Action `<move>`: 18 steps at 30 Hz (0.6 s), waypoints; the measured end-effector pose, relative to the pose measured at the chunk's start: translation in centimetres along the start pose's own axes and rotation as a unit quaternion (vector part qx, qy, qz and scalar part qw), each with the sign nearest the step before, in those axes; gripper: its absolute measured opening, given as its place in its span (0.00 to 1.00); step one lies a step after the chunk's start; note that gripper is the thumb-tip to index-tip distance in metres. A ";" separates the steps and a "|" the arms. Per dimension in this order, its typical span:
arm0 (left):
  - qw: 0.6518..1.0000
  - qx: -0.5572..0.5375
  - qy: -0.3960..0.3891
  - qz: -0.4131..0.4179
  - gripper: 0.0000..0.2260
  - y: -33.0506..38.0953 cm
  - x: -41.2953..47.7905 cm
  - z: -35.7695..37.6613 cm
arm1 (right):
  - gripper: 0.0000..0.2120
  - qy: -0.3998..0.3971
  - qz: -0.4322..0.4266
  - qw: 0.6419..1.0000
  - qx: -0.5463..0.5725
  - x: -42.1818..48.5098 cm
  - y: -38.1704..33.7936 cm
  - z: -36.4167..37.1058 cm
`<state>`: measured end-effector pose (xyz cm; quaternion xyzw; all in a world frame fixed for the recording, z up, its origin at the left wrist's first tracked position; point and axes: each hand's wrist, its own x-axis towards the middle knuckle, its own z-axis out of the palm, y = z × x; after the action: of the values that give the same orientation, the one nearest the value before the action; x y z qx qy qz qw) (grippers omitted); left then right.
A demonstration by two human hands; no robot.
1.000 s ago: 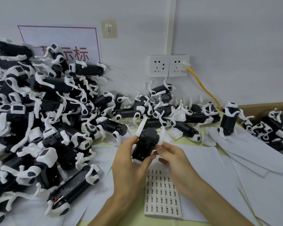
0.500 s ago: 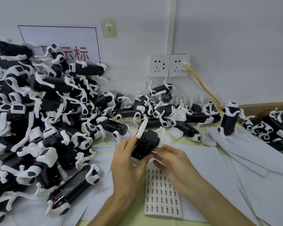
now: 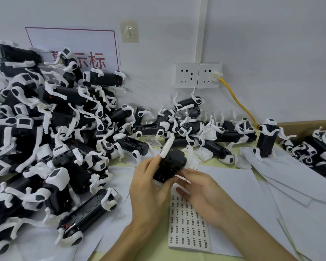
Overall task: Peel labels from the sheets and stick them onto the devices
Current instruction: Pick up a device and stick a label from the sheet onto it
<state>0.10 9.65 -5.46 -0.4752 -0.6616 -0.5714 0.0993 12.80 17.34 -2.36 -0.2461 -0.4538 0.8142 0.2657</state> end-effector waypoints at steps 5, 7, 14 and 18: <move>0.948 -0.239 -0.088 -0.192 0.06 -0.9 1.3 -0.4 | 0.02 0.083 -0.213 0.961 -0.158 -0.3 -0.6 -0.1; 0.875 -0.366 -0.134 -0.286 0.16 -0.5 1.7 -0.8 | 0.05 0.147 -0.359 0.867 -0.312 0.0 -0.9 -1.0; 0.835 -0.394 -0.206 -0.325 0.24 0.0 1.2 -0.7 | 0.07 0.125 -0.569 0.634 -0.509 0.9 -0.6 -2.8; 0.822 -0.405 -0.221 -0.335 0.19 0.3 1.2 -0.8 | 0.04 0.124 -0.584 0.596 -0.537 1.3 -0.3 -3.1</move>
<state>-0.66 9.56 -4.20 -0.3357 -0.4934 -0.6654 -0.4485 13.88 20.22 -3.80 -0.1257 -0.8185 0.0562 0.5577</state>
